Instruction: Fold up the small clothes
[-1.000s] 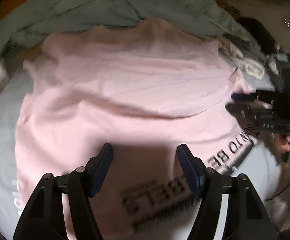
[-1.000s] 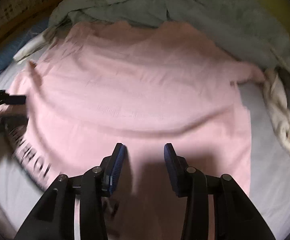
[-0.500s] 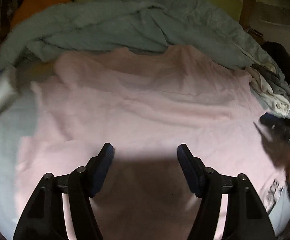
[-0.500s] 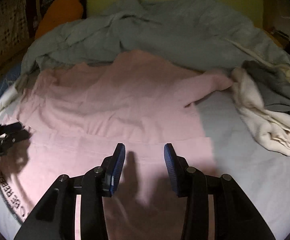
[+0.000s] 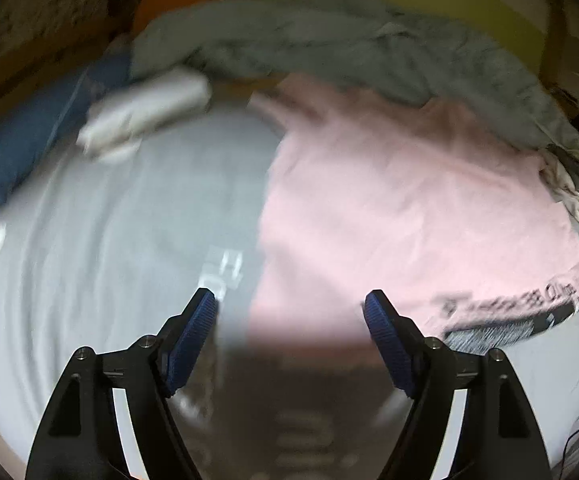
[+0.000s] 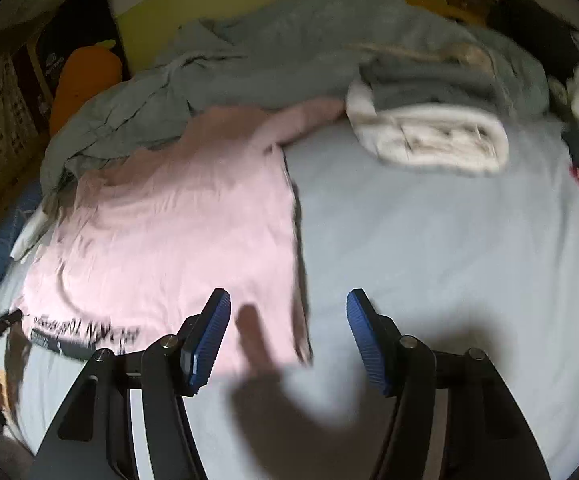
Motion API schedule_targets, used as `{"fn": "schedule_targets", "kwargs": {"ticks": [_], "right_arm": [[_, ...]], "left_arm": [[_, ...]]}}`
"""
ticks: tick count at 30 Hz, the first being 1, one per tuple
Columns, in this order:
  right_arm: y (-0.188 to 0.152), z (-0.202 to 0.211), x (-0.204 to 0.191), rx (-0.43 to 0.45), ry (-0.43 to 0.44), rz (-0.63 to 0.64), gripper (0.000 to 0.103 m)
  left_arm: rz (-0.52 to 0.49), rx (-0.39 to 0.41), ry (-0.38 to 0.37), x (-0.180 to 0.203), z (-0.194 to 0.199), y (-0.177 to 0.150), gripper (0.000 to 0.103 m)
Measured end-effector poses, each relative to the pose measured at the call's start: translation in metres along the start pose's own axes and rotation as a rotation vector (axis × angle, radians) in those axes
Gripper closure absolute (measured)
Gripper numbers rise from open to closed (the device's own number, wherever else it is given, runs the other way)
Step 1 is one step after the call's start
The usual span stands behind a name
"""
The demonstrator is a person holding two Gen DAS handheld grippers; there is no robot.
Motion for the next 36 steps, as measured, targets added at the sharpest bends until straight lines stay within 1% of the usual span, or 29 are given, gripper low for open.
{"fn": "schedule_targets", "kwargs": {"ticks": [1,2,3,4,5,6,7,8,10,11,13,15,17,18,20,22,23,24,25,26,27,28,29,30,31,33,35,36], "right_arm": [[-0.006,-0.004,0.002,-0.022,0.030,-0.020,0.041],[-0.009,-0.008,0.003,-0.048,0.057,-0.041,0.044],[-0.012,-0.011,0.005,-0.061,0.078,-0.062,0.054],[-0.013,-0.014,0.005,-0.060,0.086,-0.070,0.064],[-0.012,-0.013,0.004,-0.045,0.073,-0.053,0.096],[-0.013,-0.010,0.003,-0.023,0.071,-0.038,0.098],[-0.012,-0.005,0.002,0.011,0.072,-0.031,0.098],[-0.011,0.001,0.001,0.034,0.052,-0.015,0.098],[-0.011,0.017,0.001,0.064,-0.040,0.020,0.098],[-0.012,0.022,0.002,0.066,-0.052,0.013,0.098],[-0.020,0.037,0.008,0.064,-0.050,-0.028,0.098],[-0.027,0.043,0.011,0.051,-0.052,-0.036,0.098],[-0.042,0.047,0.019,0.018,-0.057,-0.060,0.098],[-0.048,0.047,0.023,0.003,-0.057,-0.075,0.098],[-0.060,0.049,0.028,-0.009,-0.044,-0.106,0.098],[-0.060,0.056,0.026,0.031,-0.044,-0.095,0.098],[-0.058,0.059,0.024,0.055,-0.047,-0.080,0.097],[-0.056,0.063,0.022,0.080,-0.055,-0.065,0.094],[-0.054,0.069,0.020,0.112,-0.077,-0.045,0.090],[-0.052,0.076,0.019,0.150,-0.106,-0.024,0.079],[-0.052,0.079,0.018,0.160,-0.107,-0.025,0.061],[-0.052,0.082,0.019,0.168,-0.091,-0.044,0.051],[-0.053,0.086,0.021,0.175,-0.045,-0.094,0.046],[-0.055,0.088,0.022,0.175,-0.015,-0.120,0.046],[-0.057,0.089,0.022,0.165,0.025,-0.150,0.046],[-0.065,0.086,0.020,0.125,0.084,-0.194,0.046],[-0.077,0.076,0.016,0.065,0.126,-0.220,0.046],[-0.080,0.071,0.013,0.044,0.142,-0.225,0.046]], "left_arm": [[0.035,0.005,-0.023,-0.004,-0.001,-0.008,0.027],[0.053,0.023,-0.028,-0.006,0.000,-0.011,0.028],[0.064,0.047,-0.024,-0.006,0.001,-0.012,0.035],[0.057,0.062,-0.013,-0.006,0.002,-0.012,0.051],[0.038,0.068,-0.011,-0.004,0.004,-0.012,0.095],[0.034,0.060,-0.039,-0.002,0.006,-0.012,0.097],[0.044,0.071,-0.049,-0.003,0.011,-0.011,0.097],[0.050,0.095,-0.049,-0.005,0.019,-0.011,0.097],[0.064,0.145,-0.053,-0.011,0.039,-0.013,0.097],[0.082,0.148,-0.060,-0.014,0.045,-0.015,0.096],[0.105,0.124,-0.061,-0.018,0.053,-0.024,0.096],[0.104,0.091,-0.056,-0.022,0.054,-0.035,0.096],[0.129,0.048,-0.064,-0.024,0.054,-0.052,0.096],[0.132,0.040,-0.063,-0.025,0.052,-0.057,0.096],[0.127,0.059,-0.053,-0.023,0.058,-0.064,0.096],[0.111,0.076,-0.048,-0.021,0.060,-0.063,0.091],[0.105,0.092,-0.050,-0.020,0.063,-0.063,0.091],[0.106,0.108,-0.056,-0.020,0.066,-0.062,0.084],[0.113,0.134,-0.075,-0.019,0.071,-0.062,0.081],[0.119,0.154,-0.105,-0.019,0.076,-0.062,0.074],[0.128,0.176,-0.141,-0.017,0.081,-0.063,0.069],[0.136,0.189,-0.168,-0.014,0.086,-0.064,0.066],[0.144,0.195,-0.191,-0.011,0.090,-0.065,0.059],[0.157,0.193,-0.216,-0.009,0.091,-0.067,0.055],[0.175,0.175,-0.229,-0.008,0.090,-0.070,0.053],[0.232,0.124,-0.262,-0.006,0.081,-0.077,0.053],[0.330,0.075,-0.308,-0.009,0.070,-0.084,0.053],[0.362,0.078,-0.315,-0.011,0.068,-0.085,0.053]]}}
Point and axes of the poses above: each gripper's, at about its wrist camera, not at the fingertips, and z roughly against the way its jaws point, x to its right, y to its top, the point moved 4 cm from there along -z, roughly the way its jaws point, and after that the axes turned 9 degrees about x, right-handed, at the moved point
